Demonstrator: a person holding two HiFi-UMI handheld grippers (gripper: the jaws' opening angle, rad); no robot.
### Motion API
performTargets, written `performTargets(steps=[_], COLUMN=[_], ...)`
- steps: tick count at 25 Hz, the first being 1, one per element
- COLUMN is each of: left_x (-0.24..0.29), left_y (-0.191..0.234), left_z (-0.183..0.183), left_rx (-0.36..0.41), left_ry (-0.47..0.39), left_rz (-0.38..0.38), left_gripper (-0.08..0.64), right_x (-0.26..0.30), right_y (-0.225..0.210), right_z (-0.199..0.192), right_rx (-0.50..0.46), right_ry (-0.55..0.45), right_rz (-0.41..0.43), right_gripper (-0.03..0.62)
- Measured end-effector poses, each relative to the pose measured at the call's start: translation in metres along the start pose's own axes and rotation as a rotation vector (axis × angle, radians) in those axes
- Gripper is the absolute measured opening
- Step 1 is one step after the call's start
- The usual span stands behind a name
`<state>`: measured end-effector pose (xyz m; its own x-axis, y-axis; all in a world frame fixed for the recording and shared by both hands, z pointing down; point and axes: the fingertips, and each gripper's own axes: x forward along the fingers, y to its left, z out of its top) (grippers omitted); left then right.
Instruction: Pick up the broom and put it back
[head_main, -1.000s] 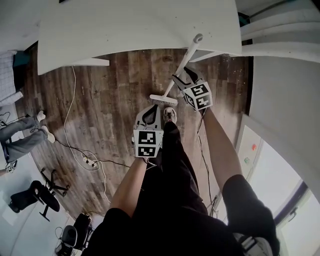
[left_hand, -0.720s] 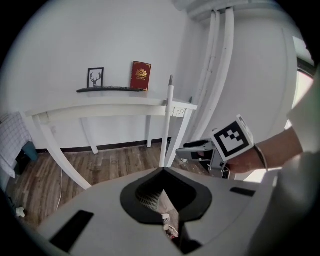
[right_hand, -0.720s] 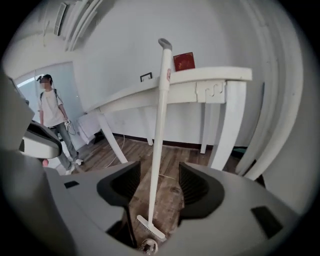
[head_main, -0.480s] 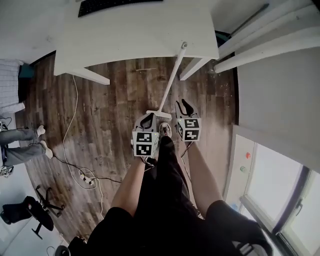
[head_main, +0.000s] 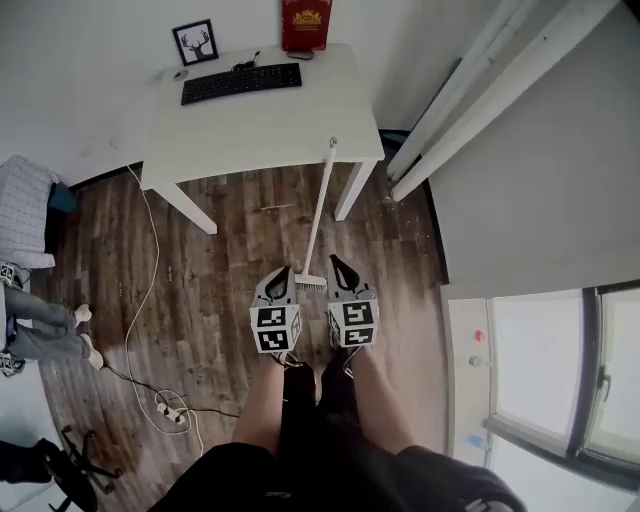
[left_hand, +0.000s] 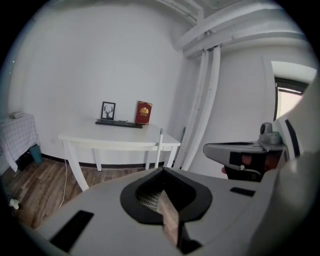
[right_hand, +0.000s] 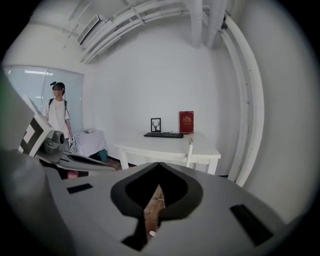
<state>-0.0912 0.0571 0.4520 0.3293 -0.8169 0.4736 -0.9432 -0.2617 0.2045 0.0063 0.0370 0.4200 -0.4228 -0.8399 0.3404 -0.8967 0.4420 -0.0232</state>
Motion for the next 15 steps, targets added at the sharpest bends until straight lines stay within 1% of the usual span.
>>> performTargets(steps=[4, 8, 11, 15], left_x=[-0.023, -0.047, -0.057, -0.065], left_y=[-0.044, -0.080, -0.111, -0.167], left_z=[0.022, 0.034, 0.037, 0.029], left_rx=[0.050, 0.079, 0.083, 0.094], left_ry=[-0.049, -0.109, -0.148, -0.179], left_rz=[-0.022, 0.017, 0.047, 0.051], left_gripper=[0.001, 0.001, 0.000, 0.000], right_x=[-0.039, -0.081, -0.115, -0.160], right_y=[-0.010, -0.024, -0.042, -0.070], right_z=[0.018, 0.036, 0.040, 0.034], right_rx=[-0.033, -0.075, -0.103, -0.115], right_ry=[-0.032, -0.082, -0.111, -0.144], right_rz=[0.012, 0.046, 0.066, 0.070], right_gripper=[0.021, 0.021, 0.021, 0.021])
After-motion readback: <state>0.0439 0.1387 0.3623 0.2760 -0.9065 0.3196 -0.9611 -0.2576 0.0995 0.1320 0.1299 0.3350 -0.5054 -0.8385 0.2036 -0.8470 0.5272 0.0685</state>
